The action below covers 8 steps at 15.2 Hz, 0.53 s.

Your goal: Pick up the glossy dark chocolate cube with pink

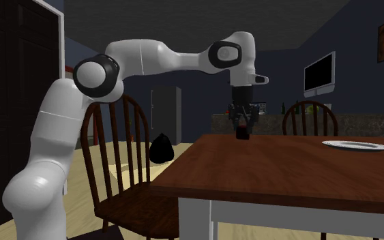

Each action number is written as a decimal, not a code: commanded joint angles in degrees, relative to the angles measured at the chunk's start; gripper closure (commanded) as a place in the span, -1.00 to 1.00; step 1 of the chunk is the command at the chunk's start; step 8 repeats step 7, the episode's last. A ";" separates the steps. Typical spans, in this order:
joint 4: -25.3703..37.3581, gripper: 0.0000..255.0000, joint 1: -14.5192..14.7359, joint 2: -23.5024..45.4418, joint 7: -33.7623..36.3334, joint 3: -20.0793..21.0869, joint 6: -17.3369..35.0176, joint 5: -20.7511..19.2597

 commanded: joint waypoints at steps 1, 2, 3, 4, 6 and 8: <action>2.71 1.00 -0.28 0.80 0.12 -0.02 -1.95 0.25; 4.16 1.00 -0.44 1.25 0.17 -0.04 -2.96 0.39; 5.66 1.00 -0.63 1.73 0.22 -0.05 -4.00 0.55; 7.24 1.00 -0.83 2.26 0.28 -0.06 -5.07 0.73; 9.16 1.00 -1.09 2.92 0.34 -0.07 -6.34 0.95; 9.14 1.00 -1.09 2.91 0.34 -0.07 -6.33 0.94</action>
